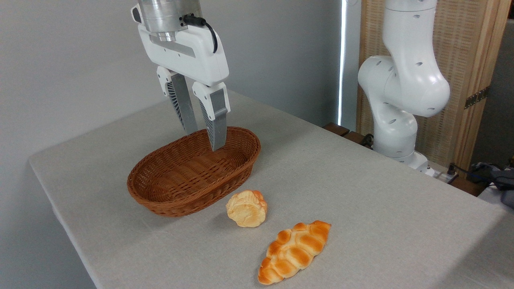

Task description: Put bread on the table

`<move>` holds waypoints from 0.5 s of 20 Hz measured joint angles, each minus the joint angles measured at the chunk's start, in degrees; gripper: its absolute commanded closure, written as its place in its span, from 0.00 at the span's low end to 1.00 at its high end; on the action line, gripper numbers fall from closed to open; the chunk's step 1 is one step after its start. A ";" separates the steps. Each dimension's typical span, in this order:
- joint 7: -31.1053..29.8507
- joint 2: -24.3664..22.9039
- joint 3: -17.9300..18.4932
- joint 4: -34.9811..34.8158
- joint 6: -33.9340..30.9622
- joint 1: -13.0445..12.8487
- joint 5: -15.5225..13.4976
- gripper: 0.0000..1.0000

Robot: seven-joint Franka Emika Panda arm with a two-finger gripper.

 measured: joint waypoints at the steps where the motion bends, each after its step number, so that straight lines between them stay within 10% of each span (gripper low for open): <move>1: 0.15 0.04 -0.02 0.02 -0.21 0.00 0.00 0.00; 10: 0.20 0.43 -3.44 0.19 -0.34 2.96 0.02 0.00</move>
